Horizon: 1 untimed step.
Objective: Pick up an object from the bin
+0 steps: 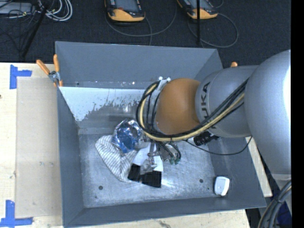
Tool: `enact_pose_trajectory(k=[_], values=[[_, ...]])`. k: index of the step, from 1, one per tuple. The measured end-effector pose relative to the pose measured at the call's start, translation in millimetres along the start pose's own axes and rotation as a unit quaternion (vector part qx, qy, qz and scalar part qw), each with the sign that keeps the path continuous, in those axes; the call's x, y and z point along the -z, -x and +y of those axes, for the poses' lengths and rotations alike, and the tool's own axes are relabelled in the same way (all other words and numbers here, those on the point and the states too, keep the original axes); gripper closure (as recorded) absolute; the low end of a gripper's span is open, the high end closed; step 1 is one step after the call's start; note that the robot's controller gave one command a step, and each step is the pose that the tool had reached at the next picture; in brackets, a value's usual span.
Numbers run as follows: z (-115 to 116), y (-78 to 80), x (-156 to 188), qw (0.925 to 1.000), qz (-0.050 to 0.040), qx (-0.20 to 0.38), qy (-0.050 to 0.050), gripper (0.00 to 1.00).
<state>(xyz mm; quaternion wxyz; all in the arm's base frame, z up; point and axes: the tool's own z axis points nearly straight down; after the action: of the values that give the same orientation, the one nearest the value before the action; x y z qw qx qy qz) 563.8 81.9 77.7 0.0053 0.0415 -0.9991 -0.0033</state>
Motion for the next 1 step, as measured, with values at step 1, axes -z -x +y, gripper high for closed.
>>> enact_pose_trajectory(k=[1], values=[[4.1, 2.4, 35.7, 1.0, -0.0016, -0.008, -0.004, 1.0]])
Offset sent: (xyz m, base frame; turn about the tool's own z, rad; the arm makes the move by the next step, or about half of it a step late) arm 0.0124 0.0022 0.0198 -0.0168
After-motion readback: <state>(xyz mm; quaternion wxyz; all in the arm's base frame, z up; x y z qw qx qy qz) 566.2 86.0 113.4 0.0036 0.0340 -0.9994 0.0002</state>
